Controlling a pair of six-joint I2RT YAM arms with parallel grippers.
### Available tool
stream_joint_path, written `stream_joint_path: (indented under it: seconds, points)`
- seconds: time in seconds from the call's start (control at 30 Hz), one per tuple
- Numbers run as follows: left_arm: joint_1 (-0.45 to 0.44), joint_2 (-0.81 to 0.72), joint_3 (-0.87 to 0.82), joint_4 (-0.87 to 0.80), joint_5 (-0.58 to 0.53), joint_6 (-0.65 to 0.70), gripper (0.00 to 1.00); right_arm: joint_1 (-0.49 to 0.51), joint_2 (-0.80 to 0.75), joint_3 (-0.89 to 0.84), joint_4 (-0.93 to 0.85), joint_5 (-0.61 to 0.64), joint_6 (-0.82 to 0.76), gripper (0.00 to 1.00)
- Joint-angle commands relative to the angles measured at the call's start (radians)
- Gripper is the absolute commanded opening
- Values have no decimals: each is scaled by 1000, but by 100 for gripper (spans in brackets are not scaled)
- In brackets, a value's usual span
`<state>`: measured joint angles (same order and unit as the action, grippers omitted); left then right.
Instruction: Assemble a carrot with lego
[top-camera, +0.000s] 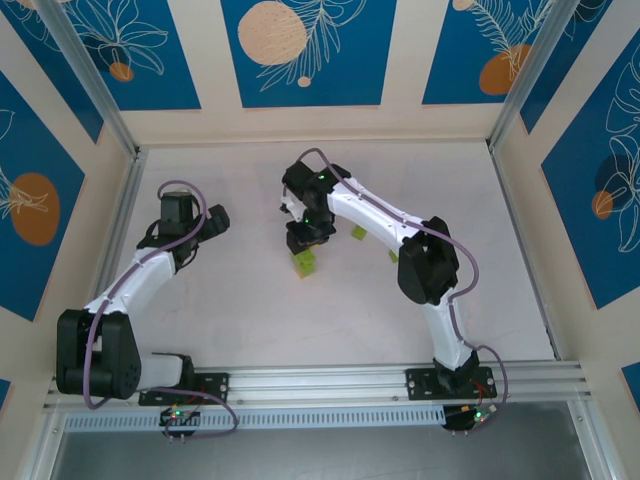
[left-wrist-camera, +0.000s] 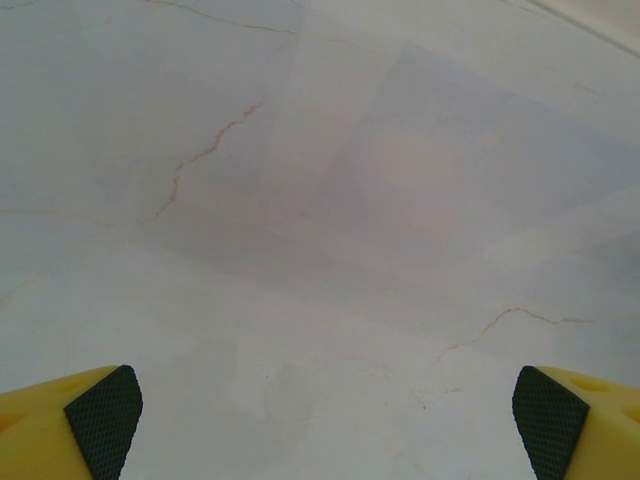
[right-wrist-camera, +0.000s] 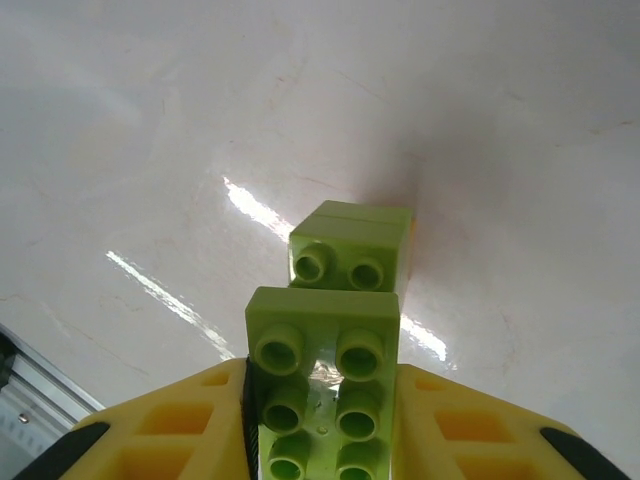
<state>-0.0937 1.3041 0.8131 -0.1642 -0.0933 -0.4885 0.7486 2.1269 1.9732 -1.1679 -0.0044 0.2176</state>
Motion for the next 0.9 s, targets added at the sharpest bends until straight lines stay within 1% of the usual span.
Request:
stream_joint_path:
  seconds: [0.0,0.87]
  points:
    - [5,-20,20,2,7,13,98,11,22,37,-30,-21,9,33]
    - [6,-16,21,6,7,11,98,37,87,88,-110,69,7,34]
